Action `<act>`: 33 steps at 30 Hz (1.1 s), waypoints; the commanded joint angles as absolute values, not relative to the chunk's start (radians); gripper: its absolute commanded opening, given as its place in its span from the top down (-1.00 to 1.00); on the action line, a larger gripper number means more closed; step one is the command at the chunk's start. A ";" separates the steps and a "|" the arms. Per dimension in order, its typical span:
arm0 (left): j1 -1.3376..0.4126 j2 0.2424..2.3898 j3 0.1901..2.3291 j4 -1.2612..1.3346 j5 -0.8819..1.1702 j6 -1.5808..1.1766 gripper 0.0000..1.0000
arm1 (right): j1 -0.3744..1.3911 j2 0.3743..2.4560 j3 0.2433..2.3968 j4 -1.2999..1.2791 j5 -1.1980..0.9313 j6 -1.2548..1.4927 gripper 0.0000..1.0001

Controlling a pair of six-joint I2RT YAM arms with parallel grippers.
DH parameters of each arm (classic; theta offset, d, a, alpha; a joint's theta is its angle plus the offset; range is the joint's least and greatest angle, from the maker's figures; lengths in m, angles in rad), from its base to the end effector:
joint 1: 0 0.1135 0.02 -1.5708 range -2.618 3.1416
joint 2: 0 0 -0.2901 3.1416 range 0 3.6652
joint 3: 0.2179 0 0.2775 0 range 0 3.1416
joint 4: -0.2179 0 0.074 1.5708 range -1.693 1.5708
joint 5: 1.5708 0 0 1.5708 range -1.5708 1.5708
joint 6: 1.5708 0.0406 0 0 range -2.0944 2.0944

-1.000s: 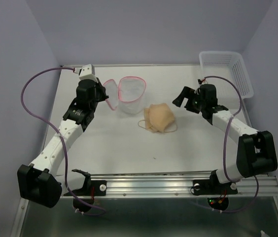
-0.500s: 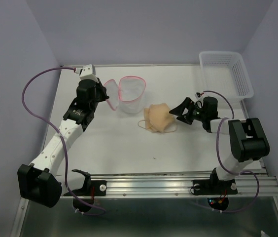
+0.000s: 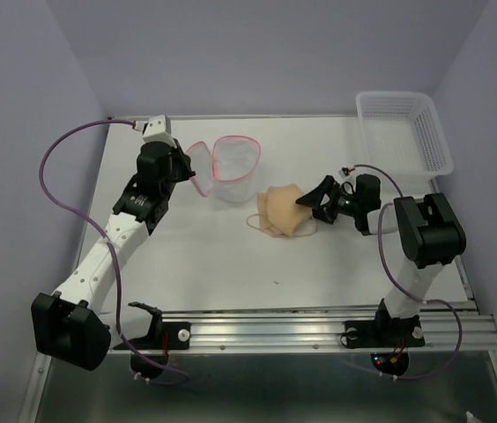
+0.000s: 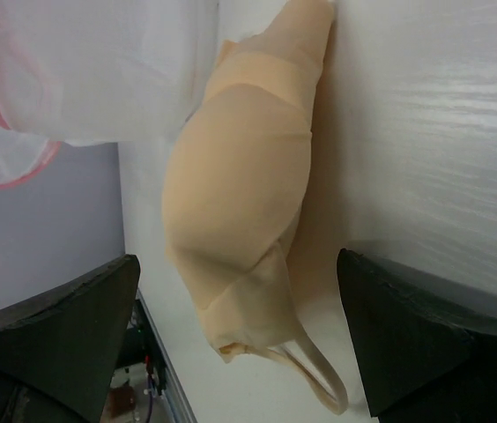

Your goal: Place the bra in the laundry bag and zip it closed

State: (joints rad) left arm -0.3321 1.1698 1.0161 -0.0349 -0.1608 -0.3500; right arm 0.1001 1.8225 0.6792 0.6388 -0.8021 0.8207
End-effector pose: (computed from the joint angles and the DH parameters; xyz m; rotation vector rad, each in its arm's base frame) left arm 0.2817 -0.0903 0.3770 -0.1335 1.7653 -0.3546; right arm 0.3440 0.0639 0.1234 0.2530 2.1882 1.3721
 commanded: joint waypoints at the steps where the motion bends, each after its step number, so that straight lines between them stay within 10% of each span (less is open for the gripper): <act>1: -0.333 1.173 1.043 0.009 -0.156 -0.351 1.00 | 0.135 1.899 0.716 0.788 -0.827 0.882 -1.00; 9: -0.334 1.186 1.042 0.018 -0.129 -0.359 1.00 | 0.164 1.966 0.735 0.882 -0.836 0.940 -0.78; 16: -0.334 1.193 1.040 0.025 -0.112 -0.362 1.00 | 0.164 1.968 0.713 0.980 -0.856 0.983 0.44; 19: -0.334 1.187 1.049 0.025 -0.100 -0.359 1.00 | 0.164 1.941 0.698 1.005 -0.868 0.997 0.65; 33: -0.334 1.141 1.049 0.040 -0.023 -0.348 1.00 | 0.164 1.507 0.831 0.609 -0.812 0.733 0.99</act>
